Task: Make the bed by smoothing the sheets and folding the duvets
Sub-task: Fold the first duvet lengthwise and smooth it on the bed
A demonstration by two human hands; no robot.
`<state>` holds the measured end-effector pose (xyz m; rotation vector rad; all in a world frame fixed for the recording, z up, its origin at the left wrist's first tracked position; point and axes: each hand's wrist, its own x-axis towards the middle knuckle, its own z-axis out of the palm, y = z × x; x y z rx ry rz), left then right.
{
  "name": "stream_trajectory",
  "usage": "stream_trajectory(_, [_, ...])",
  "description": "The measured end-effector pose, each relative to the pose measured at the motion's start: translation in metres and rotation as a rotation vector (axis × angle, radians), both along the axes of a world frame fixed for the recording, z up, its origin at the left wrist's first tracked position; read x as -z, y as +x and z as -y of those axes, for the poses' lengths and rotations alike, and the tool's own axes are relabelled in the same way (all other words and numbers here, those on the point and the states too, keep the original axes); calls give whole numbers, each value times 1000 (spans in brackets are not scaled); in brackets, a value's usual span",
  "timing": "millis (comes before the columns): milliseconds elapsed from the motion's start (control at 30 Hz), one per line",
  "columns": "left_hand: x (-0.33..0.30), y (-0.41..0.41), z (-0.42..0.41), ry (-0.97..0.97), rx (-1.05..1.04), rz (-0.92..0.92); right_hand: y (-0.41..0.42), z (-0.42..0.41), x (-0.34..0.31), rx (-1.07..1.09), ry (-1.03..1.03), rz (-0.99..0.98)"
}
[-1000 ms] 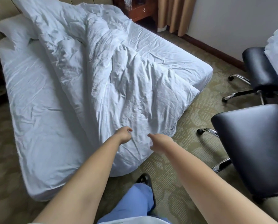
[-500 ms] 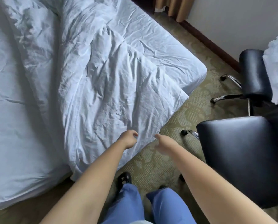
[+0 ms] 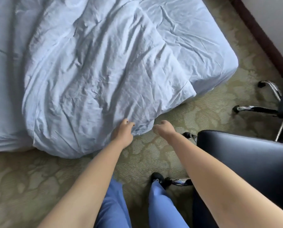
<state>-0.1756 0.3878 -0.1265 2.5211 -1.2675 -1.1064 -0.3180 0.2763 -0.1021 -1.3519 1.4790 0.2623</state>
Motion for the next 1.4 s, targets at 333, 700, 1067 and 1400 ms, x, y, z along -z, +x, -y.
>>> stream_trajectory(333, [21, -21, 35, -41, 17, 463, 42, 48, 25, 571, 253, 514])
stream_trajectory(700, [-59, 38, 63, -167, 168, 572, 43, 75, -29, 187, -188, 461])
stream_trajectory(1067, [-145, 58, 77, -278, 200, 640, 23, 65, -45, -286, -798, -79])
stream_trajectory(1400, [-87, 57, 100, -248, 221, 640, 24, 31, 34, -234, -256, -10])
